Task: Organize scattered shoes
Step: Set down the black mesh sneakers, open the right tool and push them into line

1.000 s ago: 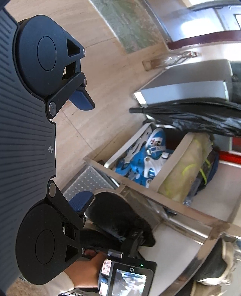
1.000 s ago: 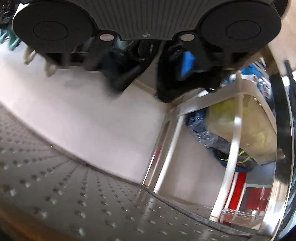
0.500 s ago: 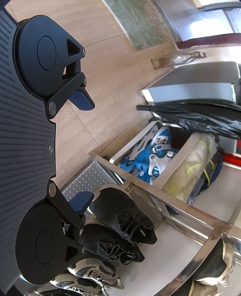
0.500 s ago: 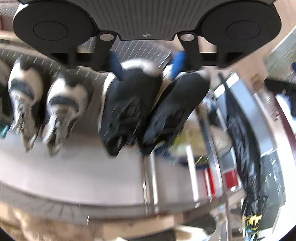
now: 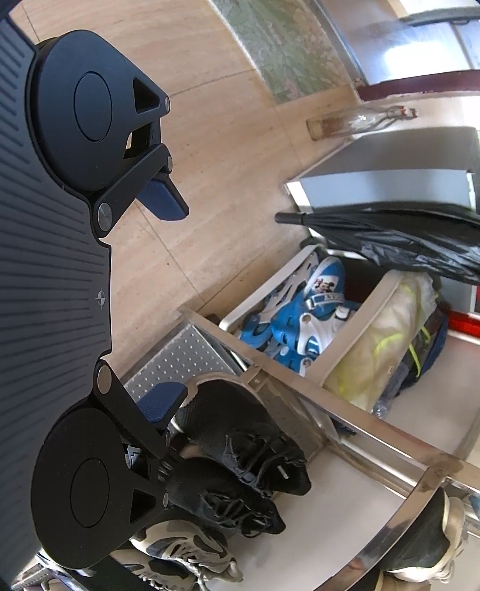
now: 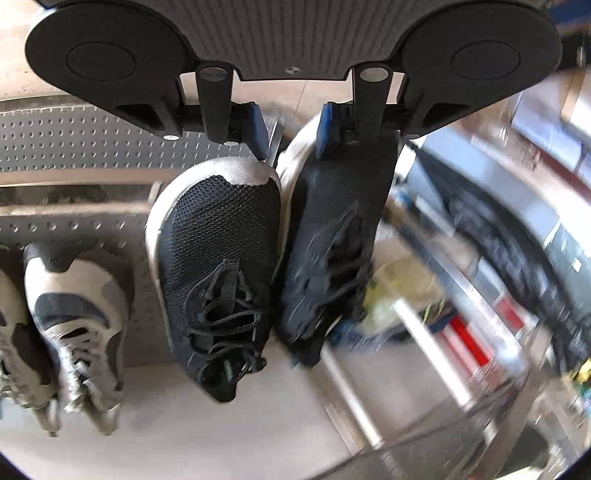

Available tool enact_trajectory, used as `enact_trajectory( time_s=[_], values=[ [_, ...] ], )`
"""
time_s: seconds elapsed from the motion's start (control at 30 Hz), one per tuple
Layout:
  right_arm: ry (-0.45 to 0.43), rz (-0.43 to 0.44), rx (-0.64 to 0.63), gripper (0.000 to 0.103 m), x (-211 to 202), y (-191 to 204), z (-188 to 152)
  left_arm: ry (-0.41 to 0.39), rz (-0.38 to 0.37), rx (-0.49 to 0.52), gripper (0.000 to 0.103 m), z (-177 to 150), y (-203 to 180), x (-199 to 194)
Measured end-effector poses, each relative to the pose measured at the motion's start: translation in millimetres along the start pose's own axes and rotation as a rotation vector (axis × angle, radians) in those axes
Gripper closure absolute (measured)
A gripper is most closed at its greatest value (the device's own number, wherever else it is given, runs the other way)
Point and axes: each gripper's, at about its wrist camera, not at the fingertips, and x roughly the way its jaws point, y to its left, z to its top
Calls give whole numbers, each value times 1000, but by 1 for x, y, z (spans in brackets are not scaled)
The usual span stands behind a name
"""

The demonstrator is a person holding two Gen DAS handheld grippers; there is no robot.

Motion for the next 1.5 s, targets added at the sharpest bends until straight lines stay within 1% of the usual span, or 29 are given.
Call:
enact_trajectory(
  time_s=[0.13, 0.2, 0.27, 0.3, 0.33, 0.4, 0.47, 0.5, 0.57, 0.6, 0.7, 0.77, 0.87, 0.97, 1.1, 1.17, 1.23, 1.33, 1.43, 1.5],
  values=[
    [-49, -33, 119, 72, 6, -14, 11, -5, 1, 1, 6, 1, 1, -1],
    [-58, -48, 116, 72, 10, -18, 19, -7, 2, 1, 6, 1, 1, -1],
    [-46, -50, 108, 72, 12, -18, 26, -7, 2, -3, 6, 2, 1, -1],
    [-45, -45, 96, 68, 10, -16, 26, -7, 1, -8, 6, 2, 2, -1],
    [-46, -29, 75, 67, 5, -14, 24, -8, 1, -10, 6, 2, 3, -1],
    [-20, 23, 10, 67, -4, -10, 17, -21, 5, -26, 6, 4, 5, -3],
    [43, 105, -110, 68, -10, -2, 0, -31, 7, -36, 6, 4, 8, -5],
    [49, 126, -152, 68, -14, 2, -6, -33, 9, -39, 6, 4, 9, -5],
    [83, 164, -196, 73, -15, 11, -17, -34, 14, -44, 6, 5, 11, -6],
    [88, 170, -191, 73, -16, 13, -21, -33, 17, -46, 6, 5, 12, -5],
    [106, 185, -125, 73, -20, 17, -37, -35, 21, -66, 6, 7, 14, -5],
    [157, 225, -104, 73, -15, 20, -45, -45, 21, -68, 6, 7, 14, -7],
    [170, 238, -121, 73, -5, 28, -44, -48, 23, -58, 6, 7, 14, -7],
    [188, 262, -76, 73, 5, 32, -32, -43, 28, -67, 6, 8, 16, -6],
    [213, 242, -41, 73, 23, 34, -27, -46, 27, -59, 6, 8, 15, -7],
    [190, 212, -21, 73, 27, 35, -27, -45, 26, -56, 6, 7, 15, -7],
    [165, 201, 8, 73, 29, 35, -26, -43, 26, -59, 6, 7, 16, -7],
    [113, 173, 122, 73, 35, 29, -18, -41, 29, -61, 6, 7, 18, -7],
    [83, 148, 190, 73, 42, 23, -9, -40, 28, -57, 6, 7, 18, -6],
    [70, 130, 208, 73, 46, 21, -4, -38, 26, -54, 6, 7, 17, -6]
  ],
)
